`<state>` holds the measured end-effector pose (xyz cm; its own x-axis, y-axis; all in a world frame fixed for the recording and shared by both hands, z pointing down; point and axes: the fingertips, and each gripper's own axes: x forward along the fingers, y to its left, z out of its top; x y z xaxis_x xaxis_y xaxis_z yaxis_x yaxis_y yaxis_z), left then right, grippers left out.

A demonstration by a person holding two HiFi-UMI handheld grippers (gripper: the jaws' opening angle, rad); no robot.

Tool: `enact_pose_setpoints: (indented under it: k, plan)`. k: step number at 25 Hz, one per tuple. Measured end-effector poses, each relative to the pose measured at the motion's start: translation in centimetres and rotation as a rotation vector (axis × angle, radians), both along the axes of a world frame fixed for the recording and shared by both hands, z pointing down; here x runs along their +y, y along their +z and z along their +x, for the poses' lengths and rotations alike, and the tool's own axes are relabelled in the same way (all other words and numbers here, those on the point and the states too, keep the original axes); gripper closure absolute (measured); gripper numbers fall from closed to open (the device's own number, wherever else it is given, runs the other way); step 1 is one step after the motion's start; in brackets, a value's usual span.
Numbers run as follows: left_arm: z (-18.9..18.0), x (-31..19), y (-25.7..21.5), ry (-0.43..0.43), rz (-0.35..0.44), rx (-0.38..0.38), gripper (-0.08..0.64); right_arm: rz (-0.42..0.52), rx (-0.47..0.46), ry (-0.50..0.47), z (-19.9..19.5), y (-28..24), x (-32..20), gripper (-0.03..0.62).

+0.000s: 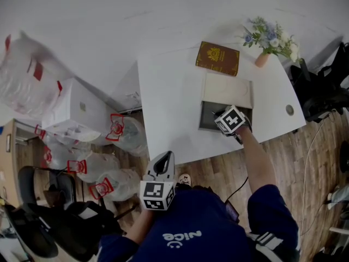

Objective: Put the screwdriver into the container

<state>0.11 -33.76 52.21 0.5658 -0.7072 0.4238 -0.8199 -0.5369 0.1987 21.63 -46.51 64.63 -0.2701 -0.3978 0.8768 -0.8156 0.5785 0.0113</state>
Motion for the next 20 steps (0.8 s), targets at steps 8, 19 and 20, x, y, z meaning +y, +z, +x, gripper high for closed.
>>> enact_pose_setpoints:
  k: [8,19,20]
  plan:
    - [0.6,0.2,0.1,0.02,0.005,-0.004,0.543,-0.023,-0.016,0.066,0.4,0.0,0.1,0.524]
    - [2.5,0.9,0.2,0.089,0.006,0.017,0.543,0.149,-0.146,0.221,1.8,-5.4,1.0,0.491]
    - [2.7,0.9,0.2,0.094,0.007,0.022,0.543,0.172,-0.158,0.237,2.0,-6.1,1.2,0.491]
